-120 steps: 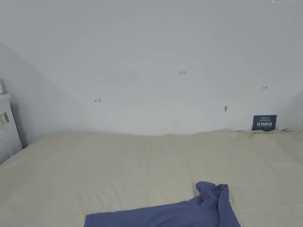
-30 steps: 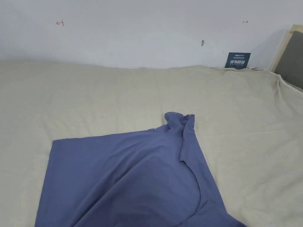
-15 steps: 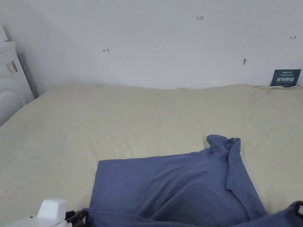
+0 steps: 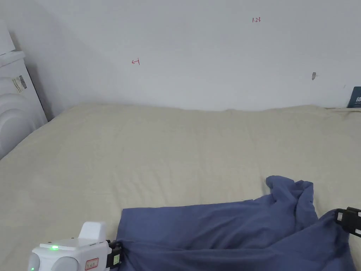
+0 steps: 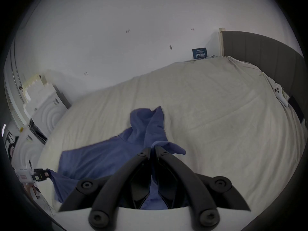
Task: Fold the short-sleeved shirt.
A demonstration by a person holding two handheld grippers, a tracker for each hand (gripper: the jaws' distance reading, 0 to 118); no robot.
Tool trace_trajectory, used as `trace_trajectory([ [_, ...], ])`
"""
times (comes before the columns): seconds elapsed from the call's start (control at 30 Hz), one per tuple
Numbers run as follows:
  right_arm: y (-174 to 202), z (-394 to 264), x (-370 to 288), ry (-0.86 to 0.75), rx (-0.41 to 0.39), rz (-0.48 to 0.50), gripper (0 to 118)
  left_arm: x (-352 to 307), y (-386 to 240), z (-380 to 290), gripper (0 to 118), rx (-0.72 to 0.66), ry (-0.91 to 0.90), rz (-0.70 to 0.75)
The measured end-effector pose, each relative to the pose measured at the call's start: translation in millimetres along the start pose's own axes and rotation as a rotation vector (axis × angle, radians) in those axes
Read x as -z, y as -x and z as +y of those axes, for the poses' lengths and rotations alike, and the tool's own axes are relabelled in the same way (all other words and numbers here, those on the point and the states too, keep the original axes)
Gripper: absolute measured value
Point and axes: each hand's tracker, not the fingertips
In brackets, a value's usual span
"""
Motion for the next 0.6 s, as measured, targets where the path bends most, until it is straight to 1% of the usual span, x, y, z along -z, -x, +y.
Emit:
trace_trajectory([
  [0.03,-1.3,-1.1,9.5,0.019,-0.025,0.006,4,6.4,2.4,-1.2,5,-0.002,0.008,-0.008],
  [0.07,-0.9,-2.7,16.8,0.024,-0.038,0.007,4,10.9,4.7,-3.6,16,-0.014,0.012,-0.005],
  [0.1,-0.5,-3.3,20.9,0.031,-0.048,-0.003,5,12.3,6.9,-5.4,29,-0.023,0.018,0.003],
  [0.13,-0.1,-4.0,23.7,0.033,-0.068,-0.034,9,12.1,10.5,-8.8,52,-0.023,0.020,0.017],
  [0.17,-3.5,-4.4,22.7,-0.001,-0.085,-0.067,33,6.1,15.3,-11.7,81,-0.025,-0.013,0.068],
  [0.2,-5.9,-3.0,17.7,-0.036,-0.076,-0.076,59,-2.6,19.8,-11.5,96,-0.025,-0.031,0.089],
  [0.23,-8.6,0.1,7.7,-0.064,-0.051,-0.073,78,-18.1,25.0,-9.8,100,-0.040,-0.058,0.090],
  [0.27,-9.1,3.4,-7.4,-0.103,-0.057,-0.051,86,-41.2,30.1,-9.2,100,-0.052,-0.127,0.083],
  [0.3,-9.9,4.7,-22.2,-0.158,-0.074,-0.047,86,-59.5,32.0,-6.5,100,-0.055,-0.170,0.081],
  [0.37,-4.2,6.4,-66.7,-0.289,-0.135,-0.037,86,-108.6,30.3,-2.9,101,-0.058,-0.279,0.096],
  [0.4,-0.8,6.1,-87.0,-0.332,-0.149,-0.031,88,-133.0,28.9,-1.8,101,-0.066,-0.349,0.089],
  [0.43,6.4,2.2,-111.4,-0.384,-0.162,-0.018,91,-158.0,25.1,-0.3,101,-0.076,-0.389,0.086],
  [0.47,10.7,-1.5,-135.2,-0.426,-0.170,-0.007,98,-181.5,19.3,-1.6,102,-0.084,-0.451,0.084],
  [0.5,13.6,-5.9,-154.1,-0.458,-0.163,0.001,103,-200.5,14.1,-2.5,103,-0.082,-0.492,0.076],
  [0.57,20.2,-19.6,-191.4,-0.503,-0.140,0.036,104,-236.4,1.5,-8.6,104,-0.062,-0.575,0.056],
  [0.6,23.2,-25.6,-204.5,-0.513,-0.132,0.057,104,-248.0,-4.6,-10.4,104,-0.055,-0.582,0.043],
])
